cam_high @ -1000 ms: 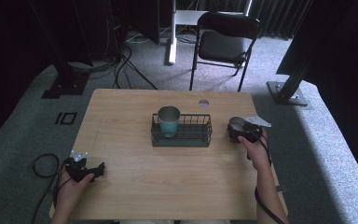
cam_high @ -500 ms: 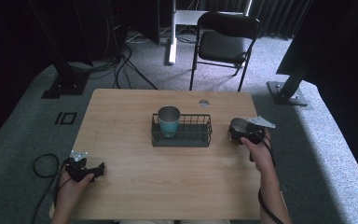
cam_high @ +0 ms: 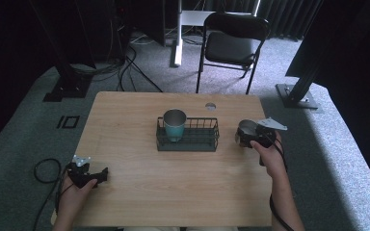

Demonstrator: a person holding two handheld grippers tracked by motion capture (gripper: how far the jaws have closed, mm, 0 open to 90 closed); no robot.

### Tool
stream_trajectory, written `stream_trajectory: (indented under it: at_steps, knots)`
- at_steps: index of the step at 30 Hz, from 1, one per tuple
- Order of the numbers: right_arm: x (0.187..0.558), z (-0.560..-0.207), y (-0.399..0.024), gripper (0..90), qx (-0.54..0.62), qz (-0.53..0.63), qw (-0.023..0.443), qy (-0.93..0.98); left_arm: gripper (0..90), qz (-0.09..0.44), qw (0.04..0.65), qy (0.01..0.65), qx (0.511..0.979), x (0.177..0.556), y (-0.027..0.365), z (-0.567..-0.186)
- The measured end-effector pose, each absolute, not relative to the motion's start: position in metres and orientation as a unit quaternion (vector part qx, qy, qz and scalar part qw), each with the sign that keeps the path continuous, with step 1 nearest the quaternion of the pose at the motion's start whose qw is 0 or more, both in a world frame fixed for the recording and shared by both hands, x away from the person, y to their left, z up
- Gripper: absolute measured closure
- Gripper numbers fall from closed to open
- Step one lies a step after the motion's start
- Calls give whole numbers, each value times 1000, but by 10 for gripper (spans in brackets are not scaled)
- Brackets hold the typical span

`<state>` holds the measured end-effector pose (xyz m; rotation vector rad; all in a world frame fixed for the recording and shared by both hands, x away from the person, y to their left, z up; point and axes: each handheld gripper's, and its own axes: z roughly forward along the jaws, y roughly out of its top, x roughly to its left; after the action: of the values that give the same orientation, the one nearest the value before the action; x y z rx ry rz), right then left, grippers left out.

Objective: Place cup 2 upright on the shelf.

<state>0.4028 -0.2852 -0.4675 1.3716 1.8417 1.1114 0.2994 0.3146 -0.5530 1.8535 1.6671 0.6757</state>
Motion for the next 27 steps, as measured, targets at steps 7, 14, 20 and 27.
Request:
stream_trajectory:
  at_steps: [7, 14, 20, 27]
  knots:
    - [401, -457, -284, 130, 510, 418, 292, 692, 29, 252, 276, 620, 690, 299, 315, -553]
    - [400, -445, -282, 130, 506, 420, 292, 694, 29, 252, 276, 620, 690, 299, 315, -553]
    - [401, -437, -277, 130, 497, 424, 288, 700, 30, 252, 276, 620, 690, 299, 315, -553]
    - [404, -427, -269, 130, 487, 428, 288, 705, 29, 251, 276, 621, 690, 299, 315, -553]
